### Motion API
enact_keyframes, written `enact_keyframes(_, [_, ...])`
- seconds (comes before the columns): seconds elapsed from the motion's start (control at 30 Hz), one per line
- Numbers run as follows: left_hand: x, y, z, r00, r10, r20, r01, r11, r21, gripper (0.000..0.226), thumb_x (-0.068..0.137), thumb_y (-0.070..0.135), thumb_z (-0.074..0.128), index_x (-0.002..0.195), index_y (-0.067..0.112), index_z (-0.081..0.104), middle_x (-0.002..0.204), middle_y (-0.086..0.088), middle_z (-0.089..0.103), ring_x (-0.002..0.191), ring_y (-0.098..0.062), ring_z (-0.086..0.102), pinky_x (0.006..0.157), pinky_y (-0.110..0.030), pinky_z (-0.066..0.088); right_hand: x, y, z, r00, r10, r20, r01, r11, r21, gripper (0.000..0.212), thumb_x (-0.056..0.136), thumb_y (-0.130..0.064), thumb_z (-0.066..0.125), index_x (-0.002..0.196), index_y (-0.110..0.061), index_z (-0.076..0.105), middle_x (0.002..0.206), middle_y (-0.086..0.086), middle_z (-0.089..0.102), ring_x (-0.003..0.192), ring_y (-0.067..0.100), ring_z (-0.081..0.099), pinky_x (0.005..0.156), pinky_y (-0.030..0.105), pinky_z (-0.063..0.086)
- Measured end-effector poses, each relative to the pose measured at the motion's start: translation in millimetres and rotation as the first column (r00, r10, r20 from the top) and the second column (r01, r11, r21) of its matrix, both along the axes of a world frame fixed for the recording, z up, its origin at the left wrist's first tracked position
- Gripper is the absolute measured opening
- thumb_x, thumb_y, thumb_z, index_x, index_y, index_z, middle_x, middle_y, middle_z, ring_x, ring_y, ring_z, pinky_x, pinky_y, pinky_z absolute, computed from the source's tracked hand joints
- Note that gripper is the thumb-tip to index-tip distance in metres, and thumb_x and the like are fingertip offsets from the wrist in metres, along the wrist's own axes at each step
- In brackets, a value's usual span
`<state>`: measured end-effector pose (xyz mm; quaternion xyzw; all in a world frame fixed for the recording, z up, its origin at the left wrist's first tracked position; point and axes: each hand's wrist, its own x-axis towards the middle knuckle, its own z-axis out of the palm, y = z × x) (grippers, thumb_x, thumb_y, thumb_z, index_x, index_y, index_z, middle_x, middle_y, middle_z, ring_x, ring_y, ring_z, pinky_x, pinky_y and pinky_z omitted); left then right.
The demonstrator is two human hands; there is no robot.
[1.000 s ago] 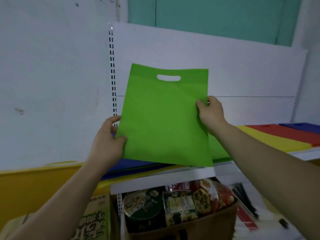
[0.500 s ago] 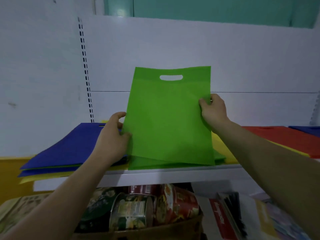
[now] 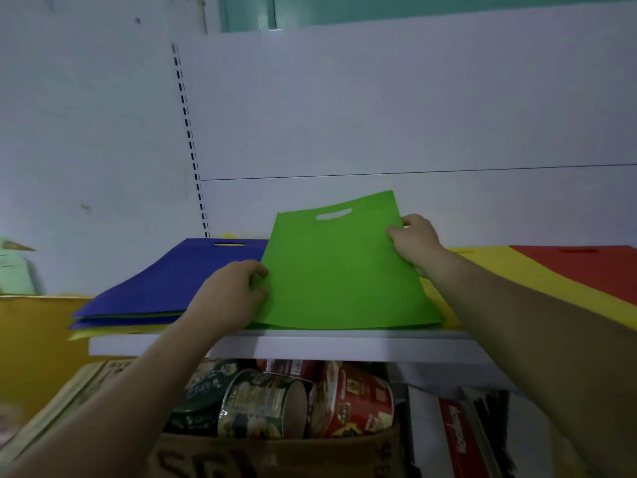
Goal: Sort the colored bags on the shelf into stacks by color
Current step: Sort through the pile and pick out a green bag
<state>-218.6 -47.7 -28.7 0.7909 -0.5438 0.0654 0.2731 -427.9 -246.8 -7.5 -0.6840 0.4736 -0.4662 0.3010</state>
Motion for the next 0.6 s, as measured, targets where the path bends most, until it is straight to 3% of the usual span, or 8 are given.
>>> enact_keyframes(0.07, [1.4, 2.1, -1.1, 0.999, 0.008, 0.049, -0.011, 0.998, 0.057, 0.031, 0.092, 0.027, 0.055, 0.122, 0.022, 0.058, 0.119, -0.005, 0.061, 0.107, -0.024, 0.056, 0.088, -0.033, 0.045, 2.2, -3.1, -3.6, 0.996, 0.035, -0.084, -0.030, 0.998, 0.061, 0.037, 0.088, -0.013, 0.060, 0.123, -0.008, 0.051, 0.118, 0.012, 0.056, 0.104, 0.026, 0.056, 0.087, 0.032, 0.046])
enact_keyframes(0.13, [2.0, 3.1, -2.0, 0.995, 0.010, 0.102, -0.020, 0.994, 0.106, 0.026, 0.092, 0.031, 0.053, 0.117, 0.025, 0.061, 0.116, -0.001, 0.062, 0.104, -0.022, 0.057, 0.089, -0.034, 0.047, 4.2, -5.5, -6.2, 0.968, 0.074, -0.240, -0.051, 0.993, 0.102, 0.065, 0.087, -0.017, 0.063, 0.144, -0.008, 0.032, 0.136, 0.014, 0.046, 0.116, 0.028, 0.050, 0.089, 0.031, 0.042])
enact_keyframes(0.2, [3.5, 1.6, -2.3, 0.991, -0.002, 0.135, -0.018, 0.988, 0.151, 0.024, 0.092, 0.036, 0.053, 0.112, 0.027, 0.063, 0.115, 0.001, 0.064, 0.102, -0.020, 0.058, 0.089, -0.035, 0.048, 6.1, -5.9, -7.4, 0.879, 0.083, -0.469, -0.049, 0.995, 0.083, 0.065, 0.088, -0.021, 0.064, 0.143, -0.007, 0.034, 0.140, 0.015, 0.044, 0.120, 0.030, 0.048, 0.091, 0.031, 0.042])
enact_keyframes(0.27, [4.3, 1.0, -2.1, 0.990, -0.027, 0.141, 0.000, 0.982, 0.187, 0.027, 0.091, 0.043, 0.052, 0.109, 0.026, 0.064, 0.113, 0.002, 0.064, 0.097, -0.018, 0.057, 0.086, -0.033, 0.047, 8.9, -5.5, -10.1, 0.722, 0.076, -0.688, -0.050, 0.997, 0.058, 0.058, 0.087, -0.028, 0.066, 0.136, -0.004, 0.045, 0.138, 0.014, 0.048, 0.122, 0.030, 0.048, 0.096, 0.032, 0.042])
enact_keyframes(0.33, [5.1, 1.2, -2.2, 0.987, -0.091, 0.136, 0.059, 0.973, 0.223, 0.037, 0.089, 0.053, 0.051, 0.111, 0.025, 0.063, 0.118, 0.002, 0.061, 0.100, -0.017, 0.055, 0.086, -0.031, 0.044, 11.8, -5.6, -13.1, 0.583, 0.047, -0.811, -0.047, 0.999, 0.025, 0.061, 0.086, -0.037, 0.065, 0.136, -0.009, 0.047, 0.139, 0.013, 0.047, 0.125, 0.030, 0.046, 0.100, 0.033, 0.041])
enact_keyframes(0.4, [4.9, 3.3, -2.4, 0.979, -0.192, 0.075, 0.162, 0.942, 0.293, 0.056, 0.080, 0.064, 0.053, 0.121, 0.026, 0.058, 0.135, 0.004, 0.051, 0.117, -0.016, 0.049, 0.096, -0.030, 0.039, 12.4, -4.8, -13.9, 0.504, 0.019, -0.864, -0.047, 0.999, -0.006, 0.064, 0.087, -0.047, 0.060, 0.141, -0.017, 0.042, 0.142, 0.013, 0.041, 0.128, 0.032, 0.041, 0.104, 0.037, 0.038])
enact_keyframes(0.47, [2.3, 5.7, -1.1, 0.968, -0.249, 0.018, 0.224, 0.895, 0.385, 0.075, 0.069, 0.073, 0.054, 0.130, 0.030, 0.050, 0.144, 0.007, 0.041, 0.128, -0.016, 0.041, 0.103, -0.031, 0.034, 13.3, -2.6, -11.4, 0.495, 0.069, -0.866, -0.117, 0.993, 0.012, 0.062, 0.091, -0.051, 0.054, 0.143, -0.020, 0.041, 0.146, 0.011, 0.037, 0.132, 0.031, 0.038, 0.106, 0.035, 0.035])
enact_keyframes(0.6, [1.7, 0.0, 0.7, 0.954, -0.285, 0.088, 0.226, 0.884, 0.409, 0.068, 0.075, 0.066, 0.059, 0.134, 0.034, 0.046, 0.142, 0.005, 0.045, 0.127, -0.017, 0.043, 0.103, -0.031, 0.036, 12.4, 3.0, -9.1, 0.437, 0.143, -0.888, -0.182, 0.981, 0.068, 0.053, 0.095, -0.049, 0.049, 0.135, -0.014, 0.053, 0.142, 0.007, 0.048, 0.128, 0.024, 0.045, 0.102, 0.029, 0.036])
